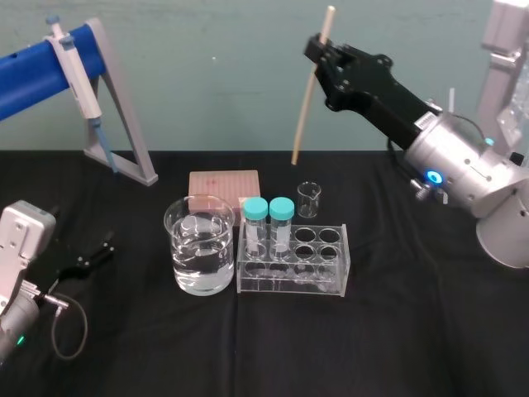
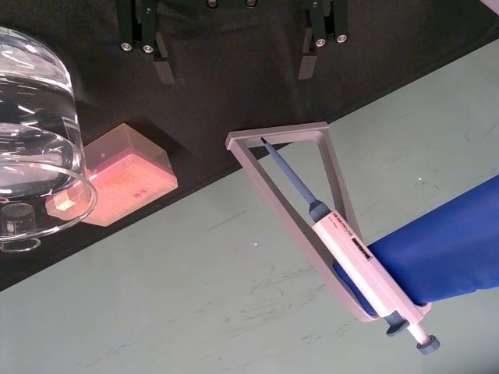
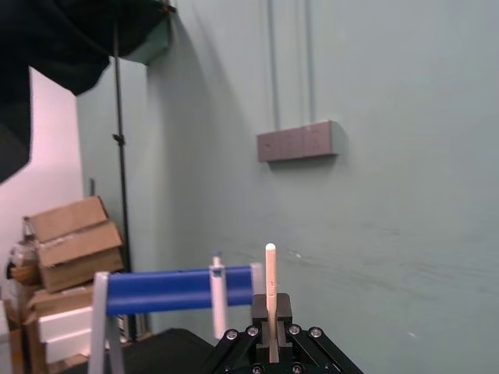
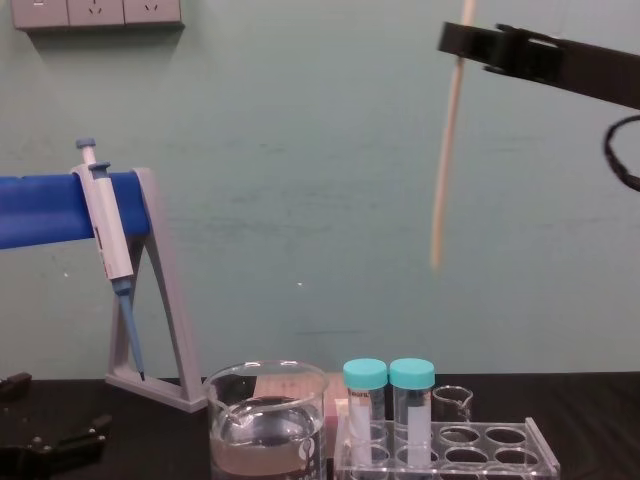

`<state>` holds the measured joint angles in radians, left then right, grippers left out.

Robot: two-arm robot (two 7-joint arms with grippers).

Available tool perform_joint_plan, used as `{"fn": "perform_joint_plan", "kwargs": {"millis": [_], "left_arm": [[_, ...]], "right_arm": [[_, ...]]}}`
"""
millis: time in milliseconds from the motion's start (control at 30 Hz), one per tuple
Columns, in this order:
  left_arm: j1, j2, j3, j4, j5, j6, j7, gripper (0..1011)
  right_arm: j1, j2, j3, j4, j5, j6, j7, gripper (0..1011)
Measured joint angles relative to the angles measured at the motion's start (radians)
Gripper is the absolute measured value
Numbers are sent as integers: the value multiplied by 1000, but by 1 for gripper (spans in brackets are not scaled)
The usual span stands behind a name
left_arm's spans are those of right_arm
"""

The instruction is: Hold the thermometer with one hand and immerse one end into the beaker, then reinsert it into the test tube rack.

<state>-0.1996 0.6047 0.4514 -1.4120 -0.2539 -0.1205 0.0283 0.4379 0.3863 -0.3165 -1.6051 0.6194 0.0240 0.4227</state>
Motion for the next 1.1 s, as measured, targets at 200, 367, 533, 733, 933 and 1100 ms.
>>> {"fn": "perform_joint_plan", "kwargs": {"millis": [200,367,533,733,933,1100], "left_arm": [[0,0,0,0,0,0,0,1004],[0,0,0,0,0,0,0,1004],[0,0,0,0,0,0,0,1004],[0,0,0,0,0,0,0,1004],[0,0,0,0,0,0,0,1004],[0,0,0,0,0,0,0,1004]], "right_arm": [[-44,30,21,-11,0,6,-37,55],[-63,39,26,7,-21,11,-65,55],[-79,47,34,36,-60,16,-93,55],[-87,35,46,73,-79,22,-103,55],[-82,13,41,103,-88,26,-94,55],[-79,-4,33,119,-91,30,-84,55]]}}
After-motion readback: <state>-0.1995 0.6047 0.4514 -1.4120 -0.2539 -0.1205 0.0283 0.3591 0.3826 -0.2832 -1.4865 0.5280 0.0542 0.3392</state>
